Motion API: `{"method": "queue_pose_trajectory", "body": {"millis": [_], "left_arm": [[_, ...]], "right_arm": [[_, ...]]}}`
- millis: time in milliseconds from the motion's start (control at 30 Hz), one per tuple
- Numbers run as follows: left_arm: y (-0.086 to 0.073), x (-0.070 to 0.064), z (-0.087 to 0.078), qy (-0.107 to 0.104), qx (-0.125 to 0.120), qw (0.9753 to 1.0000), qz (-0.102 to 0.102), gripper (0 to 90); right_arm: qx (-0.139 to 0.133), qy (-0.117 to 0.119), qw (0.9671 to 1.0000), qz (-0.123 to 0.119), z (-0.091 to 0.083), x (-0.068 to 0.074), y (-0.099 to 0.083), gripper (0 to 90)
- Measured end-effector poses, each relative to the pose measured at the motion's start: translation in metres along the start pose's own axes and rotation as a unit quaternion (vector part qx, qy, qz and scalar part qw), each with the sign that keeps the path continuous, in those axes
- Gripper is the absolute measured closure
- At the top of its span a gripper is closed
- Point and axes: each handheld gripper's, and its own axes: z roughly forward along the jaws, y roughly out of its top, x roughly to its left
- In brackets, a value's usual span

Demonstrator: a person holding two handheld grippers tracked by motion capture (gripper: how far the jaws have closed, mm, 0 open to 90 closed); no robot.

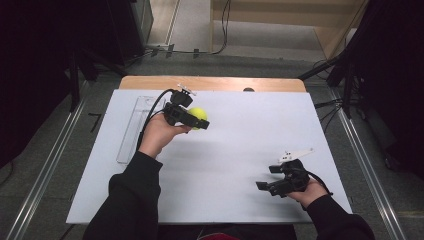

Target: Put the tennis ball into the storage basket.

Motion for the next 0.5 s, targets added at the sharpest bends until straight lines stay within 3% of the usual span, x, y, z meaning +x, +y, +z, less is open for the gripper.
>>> {"method": "queue_pose_trajectory", "body": {"millis": [500], "left_arm": [[-0.005,0.009,-0.017,0.006,-0.010,0.9999,-0.009,26.4]], "right_arm": [[0.000,0.000,1.0000,-0.003,0.001,0.000,0.001,12.3]]}}
